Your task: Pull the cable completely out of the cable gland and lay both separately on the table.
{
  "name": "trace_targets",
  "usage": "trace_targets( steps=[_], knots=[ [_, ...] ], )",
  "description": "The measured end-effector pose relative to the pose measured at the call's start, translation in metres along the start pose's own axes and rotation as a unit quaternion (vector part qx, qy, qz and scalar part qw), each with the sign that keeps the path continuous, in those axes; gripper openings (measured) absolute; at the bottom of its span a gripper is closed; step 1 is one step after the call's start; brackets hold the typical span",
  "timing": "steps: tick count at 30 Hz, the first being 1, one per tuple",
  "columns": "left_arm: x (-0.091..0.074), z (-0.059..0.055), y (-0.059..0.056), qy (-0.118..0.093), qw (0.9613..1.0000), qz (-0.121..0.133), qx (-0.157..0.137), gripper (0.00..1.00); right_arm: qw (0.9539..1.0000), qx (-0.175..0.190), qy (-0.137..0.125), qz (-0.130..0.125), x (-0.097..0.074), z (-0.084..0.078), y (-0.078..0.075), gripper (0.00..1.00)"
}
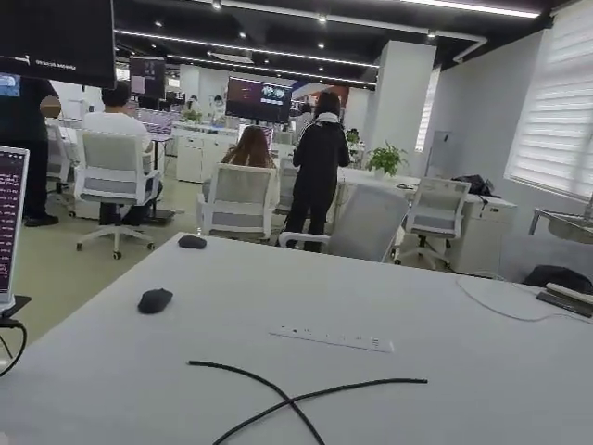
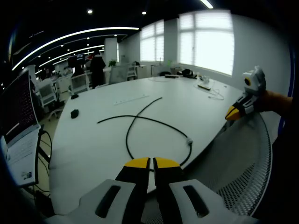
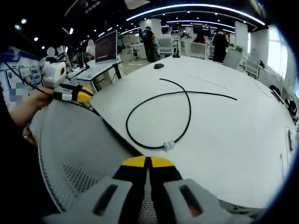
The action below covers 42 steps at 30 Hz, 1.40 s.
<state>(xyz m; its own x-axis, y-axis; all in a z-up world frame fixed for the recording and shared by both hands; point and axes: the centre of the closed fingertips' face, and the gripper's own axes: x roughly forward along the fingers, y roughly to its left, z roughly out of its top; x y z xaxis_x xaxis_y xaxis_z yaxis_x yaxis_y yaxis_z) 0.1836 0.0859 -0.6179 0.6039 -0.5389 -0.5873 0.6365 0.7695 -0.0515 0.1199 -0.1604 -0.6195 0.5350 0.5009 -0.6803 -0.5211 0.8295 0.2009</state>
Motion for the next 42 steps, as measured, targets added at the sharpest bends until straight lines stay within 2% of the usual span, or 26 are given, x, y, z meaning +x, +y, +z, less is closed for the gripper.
trace_targets(
  steps=[3, 6, 8, 13, 16, 18, 25, 32, 33, 37, 40, 41, 42],
  knots=[
    [0.004, -0.003, -0.002, 0.004, 1.0000, 0.000, 0.002, 0.17, 0.9999, -0.005, 0.010, -0.005, 0.003, -0.003, -0.002, 0.01],
    [0.003, -0.005, -0.001, 0.009, 0.9999, 0.004, 0.003, 0.18, 0.9996, -0.005, 0.017, -0.022, 0.004, -0.005, -0.007, 0.08],
    [0.003, -0.004, -0.001, 0.003, 1.0000, 0.004, 0.002, 0.18, 0.9997, -0.006, 0.017, -0.018, 0.005, -0.005, -0.007, 0.05],
    [0.006, -0.010, 0.002, 0.016, 0.9996, 0.016, 0.018, 0.20, 0.9993, -0.010, 0.032, -0.018, 0.014, -0.011, -0.006, 0.02],
    [0.006, -0.011, 0.002, 0.018, 0.9996, 0.014, 0.017, 0.17, 0.9989, -0.014, 0.040, -0.019, 0.016, -0.014, -0.006, 0.00],
    [0.007, -0.012, 0.002, 0.020, 0.9996, 0.013, 0.017, 0.17, 0.9990, -0.018, 0.035, -0.023, 0.018, -0.013, -0.008, 0.01],
    [0.008, -0.013, 0.004, 0.023, 0.9994, 0.019, 0.018, 0.19, 0.9984, -0.020, 0.044, -0.028, 0.021, -0.015, -0.010, 0.04],
    [0.009, -0.016, 0.003, 0.031, 0.9992, 0.014, 0.020, 0.21, 0.9968, -0.039, 0.058, -0.039, 0.024, -0.020, -0.011, 0.04],
    [0.009, -0.016, 0.003, 0.031, 0.9992, 0.014, 0.020, 0.21, 0.9959, -0.043, 0.068, -0.040, 0.025, -0.023, -0.011, 0.04],
    [0.009, -0.016, 0.003, 0.031, 0.9992, 0.017, 0.020, 0.22, 0.9964, -0.040, 0.064, -0.037, 0.024, -0.022, -0.011, 0.03],
    [0.009, -0.016, 0.004, 0.030, 0.9992, 0.018, 0.020, 0.22, 0.9957, -0.049, 0.068, -0.039, 0.027, -0.025, -0.012, 0.04],
    [0.009, -0.016, 0.004, 0.030, 0.9992, 0.018, 0.019, 0.22, 0.9949, -0.047, 0.079, -0.040, 0.027, -0.028, -0.012, 0.04],
    [0.009, -0.016, 0.004, 0.031, 0.9992, 0.019, 0.020, 0.22, 0.9954, -0.047, 0.074, -0.038, 0.026, -0.027, -0.012, 0.03]
  ],
)
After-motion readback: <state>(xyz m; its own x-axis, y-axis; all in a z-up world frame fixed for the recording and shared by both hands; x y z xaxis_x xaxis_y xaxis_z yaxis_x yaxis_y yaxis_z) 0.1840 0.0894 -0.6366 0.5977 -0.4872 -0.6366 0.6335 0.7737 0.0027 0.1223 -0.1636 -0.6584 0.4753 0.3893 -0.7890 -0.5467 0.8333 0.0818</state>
